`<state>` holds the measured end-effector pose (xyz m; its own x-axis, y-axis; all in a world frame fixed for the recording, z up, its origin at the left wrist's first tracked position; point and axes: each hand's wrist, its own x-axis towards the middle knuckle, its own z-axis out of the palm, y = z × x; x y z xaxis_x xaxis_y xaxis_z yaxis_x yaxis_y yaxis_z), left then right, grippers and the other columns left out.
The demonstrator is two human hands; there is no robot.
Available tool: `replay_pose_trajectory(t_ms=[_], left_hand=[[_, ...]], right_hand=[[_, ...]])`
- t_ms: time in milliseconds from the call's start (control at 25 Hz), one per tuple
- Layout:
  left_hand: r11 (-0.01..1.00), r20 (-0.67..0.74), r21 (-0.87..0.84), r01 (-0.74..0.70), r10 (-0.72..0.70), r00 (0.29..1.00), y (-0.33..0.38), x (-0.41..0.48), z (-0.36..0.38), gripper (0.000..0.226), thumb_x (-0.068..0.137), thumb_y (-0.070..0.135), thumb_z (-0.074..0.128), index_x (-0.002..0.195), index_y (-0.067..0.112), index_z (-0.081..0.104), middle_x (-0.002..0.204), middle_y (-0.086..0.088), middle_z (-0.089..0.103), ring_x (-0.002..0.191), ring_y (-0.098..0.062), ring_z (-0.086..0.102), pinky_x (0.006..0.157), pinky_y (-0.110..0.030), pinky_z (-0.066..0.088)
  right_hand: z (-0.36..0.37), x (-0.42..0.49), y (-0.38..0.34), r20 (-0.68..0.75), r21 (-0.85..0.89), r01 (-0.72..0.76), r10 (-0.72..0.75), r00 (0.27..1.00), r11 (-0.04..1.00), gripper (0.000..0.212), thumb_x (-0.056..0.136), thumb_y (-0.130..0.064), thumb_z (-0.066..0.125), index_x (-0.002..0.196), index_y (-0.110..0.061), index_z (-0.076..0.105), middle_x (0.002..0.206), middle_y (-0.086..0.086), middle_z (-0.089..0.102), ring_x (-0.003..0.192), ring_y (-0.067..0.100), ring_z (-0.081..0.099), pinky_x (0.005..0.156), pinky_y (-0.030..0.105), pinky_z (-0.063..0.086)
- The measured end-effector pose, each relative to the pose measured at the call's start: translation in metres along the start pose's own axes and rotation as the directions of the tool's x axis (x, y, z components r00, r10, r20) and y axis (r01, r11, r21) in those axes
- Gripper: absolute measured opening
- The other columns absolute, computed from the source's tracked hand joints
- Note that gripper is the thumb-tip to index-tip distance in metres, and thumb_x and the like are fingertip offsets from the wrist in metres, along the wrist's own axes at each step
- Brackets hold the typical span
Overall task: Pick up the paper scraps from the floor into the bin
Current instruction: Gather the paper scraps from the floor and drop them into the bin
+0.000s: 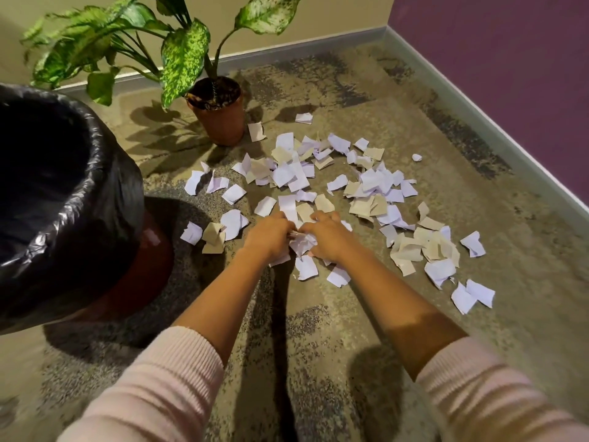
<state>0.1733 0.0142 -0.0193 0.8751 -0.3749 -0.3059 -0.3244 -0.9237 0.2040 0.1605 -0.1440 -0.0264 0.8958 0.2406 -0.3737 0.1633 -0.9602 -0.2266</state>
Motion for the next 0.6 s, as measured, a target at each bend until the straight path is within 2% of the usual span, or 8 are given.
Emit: replay_pose_trajectory(t_ms=[80, 200, 320, 400, 520, 600], left_hand=[[0.999, -0.024, -0.038, 0.027, -0.028, 0.999, 0.003, -0.012, 0.002, 0.018, 0.078, 0.017, 0.065, 0.095, 0.012, 0.068, 0.102, -0.011, 0.064, 0.094, -0.033, 0.062, 0.064, -0.032, 0.041], [0.992, -0.028, -0.106, 0.072, -0.076, 0.997, 0.004, -0.028, 0.005, 0.012, 0.080, 0.016, 0.067, 0.089, 0.008, 0.069, 0.094, -0.013, 0.068, 0.090, -0.033, 0.063, 0.065, -0.034, 0.044], [0.986, -0.030, -0.137, 0.099, -0.104, 0.994, 0.005, -0.044, 0.005, 0.017, 0.079, 0.020, 0.070, 0.091, 0.008, 0.069, 0.093, -0.015, 0.068, 0.091, -0.035, 0.063, 0.068, -0.036, 0.046], [0.976, -0.041, -0.174, 0.130, -0.139, 0.989, 0.006, -0.052, 0.004, 0.011, 0.079, 0.011, 0.064, 0.088, 0.007, 0.068, 0.093, -0.017, 0.068, 0.092, -0.036, 0.063, 0.065, -0.034, 0.041], [0.949, -0.064, -0.264, 0.173, -0.196, 0.978, 0.006, -0.062, -0.002, 0.019, 0.083, 0.005, 0.056, 0.096, 0.006, 0.071, 0.098, -0.017, 0.070, 0.096, -0.035, 0.063, 0.073, -0.037, 0.047], [0.937, -0.083, -0.298, 0.184, -0.218, 0.972, 0.005, -0.068, -0.008, 0.023, 0.083, 0.003, 0.056, 0.099, 0.006, 0.072, 0.099, -0.017, 0.070, 0.096, -0.035, 0.064, 0.079, -0.041, 0.052]], right_hand=[[0.007, -0.011, -0.005, -0.030, 0.007, 0.005, -0.005, 1.000, 1.000, 0.050, 0.086, -0.012, 0.062, 0.132, -0.029, 0.054, 0.143, 0.009, 0.039, 0.132, 0.034, 0.028, 0.098, 0.047, 0.044], [0.015, -0.026, -0.010, -0.068, 0.031, 0.016, -0.014, 0.998, 0.999, 0.041, 0.086, -0.007, 0.057, 0.124, -0.022, 0.060, 0.131, 0.012, 0.047, 0.125, 0.034, 0.036, 0.093, 0.045, 0.047], [0.015, -0.043, -0.012, -0.129, 0.136, 0.037, -0.020, 0.991, 0.990, 0.017, 0.083, -0.009, 0.064, 0.099, -0.015, 0.065, 0.108, 0.011, 0.056, 0.105, 0.032, 0.053, 0.076, 0.036, 0.049], [0.012, -0.053, -0.012, -0.123, 0.198, 0.018, 0.006, 0.992, 0.980, 0.009, 0.079, -0.008, 0.067, 0.084, -0.013, 0.062, 0.094, 0.012, 0.060, 0.091, 0.033, 0.060, 0.068, 0.035, 0.047], [0.006, -0.065, -0.012, -0.132, 0.258, -0.042, 0.078, 0.988, 0.965, 0.005, 0.079, -0.006, 0.064, 0.083, -0.009, 0.064, 0.087, 0.015, 0.064, 0.082, 0.032, 0.062, 0.067, 0.036, 0.049], [0.000, -0.071, -0.011, -0.152, 0.296, -0.076, 0.125, 0.980, 0.952, 0.015, 0.080, -0.004, 0.061, 0.091, -0.011, 0.068, 0.088, 0.016, 0.066, 0.083, 0.033, 0.064, 0.068, 0.037, 0.050]])
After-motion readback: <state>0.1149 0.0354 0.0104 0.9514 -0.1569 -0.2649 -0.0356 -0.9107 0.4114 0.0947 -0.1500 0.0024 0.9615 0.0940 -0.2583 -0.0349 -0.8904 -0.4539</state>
